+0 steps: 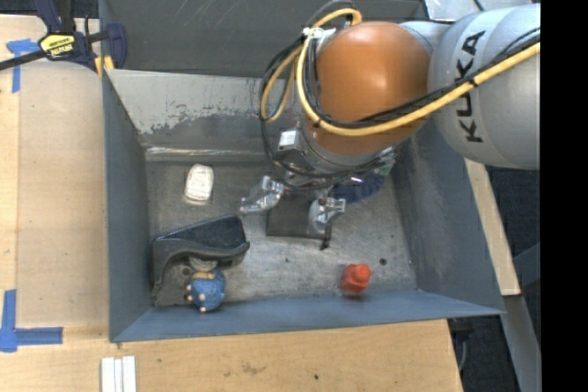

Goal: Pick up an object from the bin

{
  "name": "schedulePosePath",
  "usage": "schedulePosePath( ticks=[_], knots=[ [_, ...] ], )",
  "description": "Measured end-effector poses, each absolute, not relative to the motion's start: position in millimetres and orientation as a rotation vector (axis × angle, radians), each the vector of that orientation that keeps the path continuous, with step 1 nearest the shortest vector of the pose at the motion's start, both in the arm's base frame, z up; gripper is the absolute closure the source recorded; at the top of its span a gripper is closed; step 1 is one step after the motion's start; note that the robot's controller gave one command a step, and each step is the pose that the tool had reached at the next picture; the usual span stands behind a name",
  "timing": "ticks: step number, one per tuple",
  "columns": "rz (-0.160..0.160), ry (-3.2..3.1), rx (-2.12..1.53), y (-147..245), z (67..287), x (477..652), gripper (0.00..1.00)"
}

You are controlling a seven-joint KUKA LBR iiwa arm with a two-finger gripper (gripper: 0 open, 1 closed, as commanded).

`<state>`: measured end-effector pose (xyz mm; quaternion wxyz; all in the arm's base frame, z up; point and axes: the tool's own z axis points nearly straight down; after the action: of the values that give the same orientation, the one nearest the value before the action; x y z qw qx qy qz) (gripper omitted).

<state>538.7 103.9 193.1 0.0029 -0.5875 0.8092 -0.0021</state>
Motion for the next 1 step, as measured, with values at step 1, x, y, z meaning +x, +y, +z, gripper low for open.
schedulePosePath(
  ticks=[1],
  knots=[
    [0.002, 2.619, -1.735, 73.3, 101.0, 593.4, 0.00]
  ],
)
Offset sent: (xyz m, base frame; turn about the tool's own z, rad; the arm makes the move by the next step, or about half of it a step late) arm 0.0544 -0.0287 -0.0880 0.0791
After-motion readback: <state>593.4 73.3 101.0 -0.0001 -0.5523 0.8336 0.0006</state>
